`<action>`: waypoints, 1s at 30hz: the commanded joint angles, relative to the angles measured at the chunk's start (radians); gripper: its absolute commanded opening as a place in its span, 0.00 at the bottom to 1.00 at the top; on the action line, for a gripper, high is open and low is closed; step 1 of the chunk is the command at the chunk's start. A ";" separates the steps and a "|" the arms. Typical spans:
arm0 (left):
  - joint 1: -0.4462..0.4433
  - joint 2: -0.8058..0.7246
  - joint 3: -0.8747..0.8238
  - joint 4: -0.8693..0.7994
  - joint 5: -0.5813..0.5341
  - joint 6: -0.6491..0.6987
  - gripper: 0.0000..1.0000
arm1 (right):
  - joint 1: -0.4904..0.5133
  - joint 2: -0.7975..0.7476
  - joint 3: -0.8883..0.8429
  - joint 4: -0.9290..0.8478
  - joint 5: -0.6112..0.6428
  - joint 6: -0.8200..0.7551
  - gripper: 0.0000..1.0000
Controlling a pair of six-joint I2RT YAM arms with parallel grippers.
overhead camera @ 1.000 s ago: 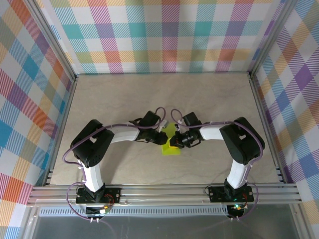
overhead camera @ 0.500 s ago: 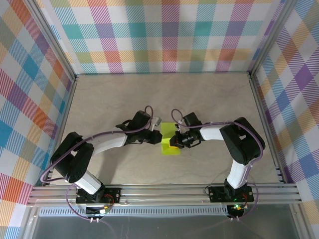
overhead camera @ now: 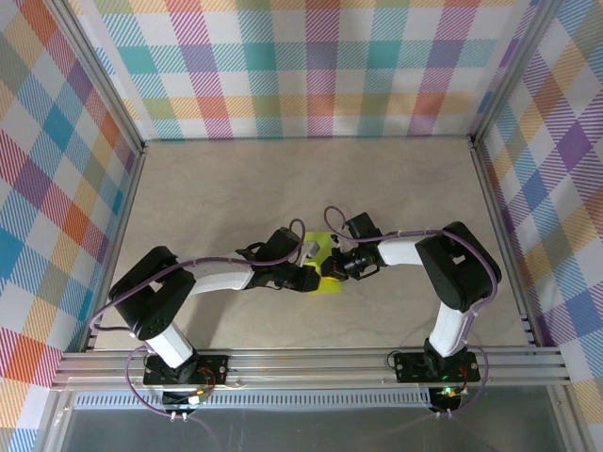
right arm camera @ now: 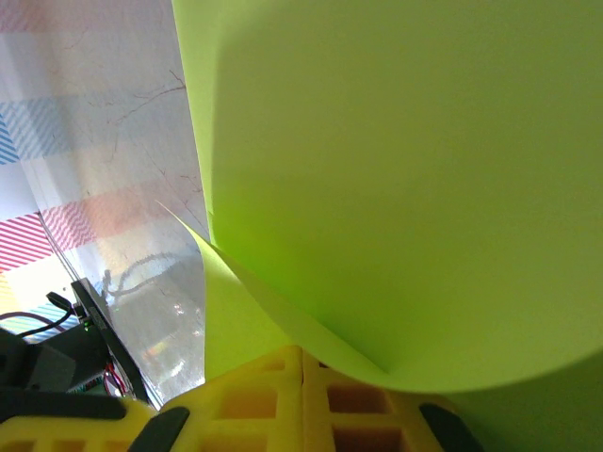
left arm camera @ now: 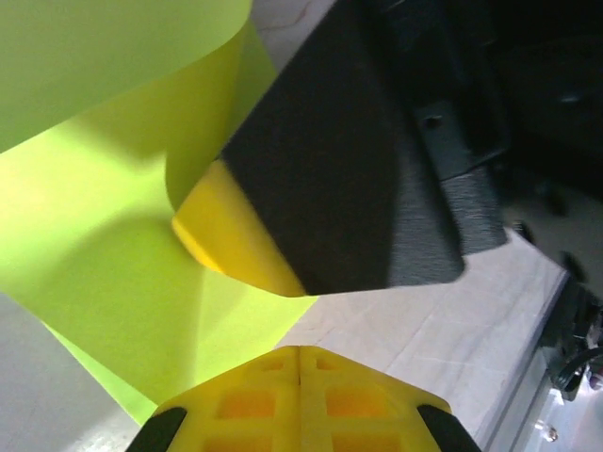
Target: Fold a paper plane with a square sheet of paper (fold left side to right side)
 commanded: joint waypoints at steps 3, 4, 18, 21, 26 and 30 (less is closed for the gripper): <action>-0.006 0.035 0.029 0.014 -0.016 0.003 0.00 | 0.006 0.030 -0.027 -0.081 0.059 0.005 0.00; -0.006 0.038 0.029 0.011 -0.020 0.005 0.00 | 0.006 0.031 -0.026 -0.083 0.060 0.003 0.00; -0.005 0.052 0.029 -0.025 -0.080 0.014 0.00 | 0.006 0.041 -0.024 -0.095 0.069 -0.004 0.00; -0.005 0.051 0.024 -0.033 -0.092 0.017 0.00 | 0.006 0.040 -0.024 -0.093 0.069 -0.005 0.00; -0.004 0.046 0.013 -0.035 -0.106 0.018 0.00 | 0.006 0.040 -0.025 -0.102 0.073 -0.008 0.00; -0.005 0.046 0.008 -0.035 -0.107 0.017 0.00 | 0.006 0.040 -0.024 -0.103 0.076 -0.011 0.00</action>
